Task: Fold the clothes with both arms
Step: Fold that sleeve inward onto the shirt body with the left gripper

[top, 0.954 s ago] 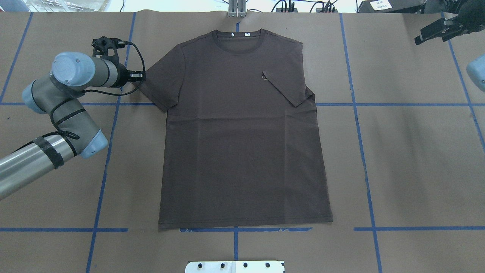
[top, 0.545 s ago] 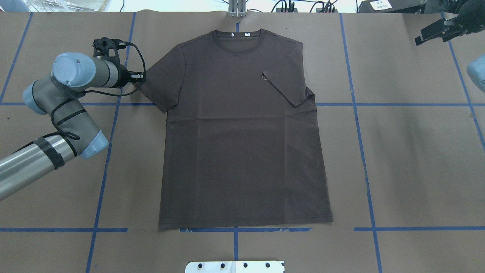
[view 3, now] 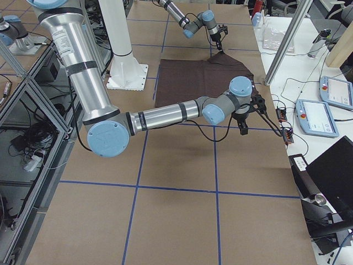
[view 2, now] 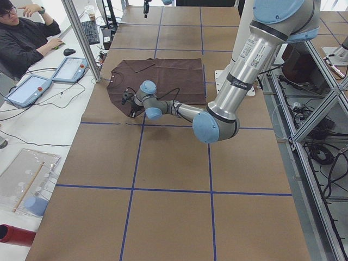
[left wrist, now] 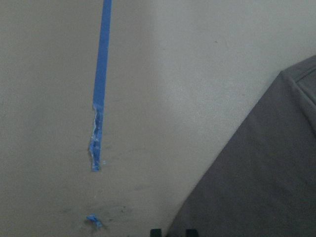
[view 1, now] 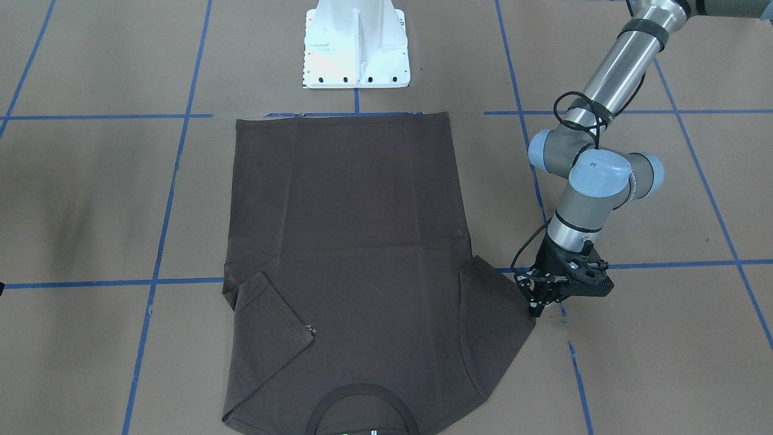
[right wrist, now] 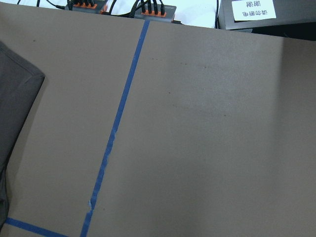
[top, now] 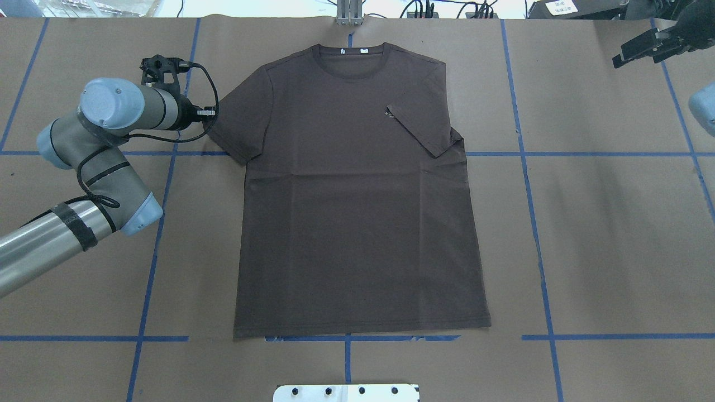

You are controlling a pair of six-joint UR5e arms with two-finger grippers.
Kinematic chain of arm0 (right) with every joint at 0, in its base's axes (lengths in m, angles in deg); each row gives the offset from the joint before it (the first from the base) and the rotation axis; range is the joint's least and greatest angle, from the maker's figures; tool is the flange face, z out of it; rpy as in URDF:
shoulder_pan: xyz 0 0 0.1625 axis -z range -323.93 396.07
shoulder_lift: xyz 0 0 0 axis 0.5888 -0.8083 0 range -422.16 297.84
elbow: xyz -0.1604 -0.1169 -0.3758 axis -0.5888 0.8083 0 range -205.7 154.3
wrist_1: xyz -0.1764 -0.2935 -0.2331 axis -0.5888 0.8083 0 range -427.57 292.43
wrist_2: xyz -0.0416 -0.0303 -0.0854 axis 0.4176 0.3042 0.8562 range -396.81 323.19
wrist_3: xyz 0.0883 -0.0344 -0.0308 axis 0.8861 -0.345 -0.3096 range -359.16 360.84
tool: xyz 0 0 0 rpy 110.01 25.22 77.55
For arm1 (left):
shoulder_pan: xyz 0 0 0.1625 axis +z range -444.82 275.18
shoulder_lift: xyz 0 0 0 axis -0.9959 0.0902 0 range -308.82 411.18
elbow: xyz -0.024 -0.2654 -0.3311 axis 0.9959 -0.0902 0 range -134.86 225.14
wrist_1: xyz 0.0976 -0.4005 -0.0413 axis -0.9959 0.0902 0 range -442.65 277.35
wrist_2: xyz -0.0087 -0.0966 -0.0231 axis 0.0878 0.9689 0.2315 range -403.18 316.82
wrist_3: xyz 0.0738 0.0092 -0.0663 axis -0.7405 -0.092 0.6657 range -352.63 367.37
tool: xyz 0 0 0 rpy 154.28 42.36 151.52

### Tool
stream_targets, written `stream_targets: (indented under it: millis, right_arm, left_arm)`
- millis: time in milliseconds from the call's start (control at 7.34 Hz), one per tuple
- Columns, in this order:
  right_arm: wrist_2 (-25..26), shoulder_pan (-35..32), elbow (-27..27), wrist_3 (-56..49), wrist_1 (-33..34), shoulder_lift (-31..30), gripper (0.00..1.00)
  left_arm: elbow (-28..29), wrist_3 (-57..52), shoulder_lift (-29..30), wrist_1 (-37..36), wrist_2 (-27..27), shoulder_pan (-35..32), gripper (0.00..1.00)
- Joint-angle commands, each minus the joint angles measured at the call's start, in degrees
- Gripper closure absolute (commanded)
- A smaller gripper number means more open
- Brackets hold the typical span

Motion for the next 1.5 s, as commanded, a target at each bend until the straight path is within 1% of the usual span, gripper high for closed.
stream_targets:
  millis: [0, 136, 273, 409, 681, 1090, 1226, 1363]
  right_arm:
    - [0.1, 0.0, -0.1, 0.1, 0.0, 0.0, 0.00]
    - [0.1, 0.0, -0.1, 0.2, 0.0, 0.0, 0.00]
    - [0.1, 0.0, -0.1, 0.3, 0.0, 0.1, 0.00]
    - [0.2, 0.0, -0.1, 0.3, 0.0, 0.1, 0.00]
    - [0.2, 0.1, -0.1, 0.7, 0.0, 0.2, 0.00]
    - [0.3, 0.1, -0.2, 0.8, 0.0, 0.5, 0.00]
    - [0.3, 0.1, -0.2, 0.9, 0.0, 0.6, 0.00]
    - [0.3, 0.2, -0.3, 1.2, 0.0, 0.8, 0.00]
  left_arm:
    - [-5.0, 0.3, 3.9, -10.3, 0.2, 0.4, 1.00]
    - [-5.6, 3.3, 7.3, -16.2, 0.2, 1.5, 1.00]
    - [-4.9, 7.3, 10.6, -17.5, 0.2, 3.0, 1.00]
    - [-4.2, 8.9, 12.4, -19.8, 0.0, 4.7, 1.00]
    - [0.5, 10.2, 15.8, -20.3, -0.2, 5.2, 1.00]
    - [3.3, 11.4, 17.9, -20.8, -0.2, 5.1, 1.00]
    - [3.6, 10.8, 18.1, -20.7, -0.2, 5.1, 0.73]
    - [3.2, 6.0, 17.9, -20.7, -0.2, 5.1, 0.01]
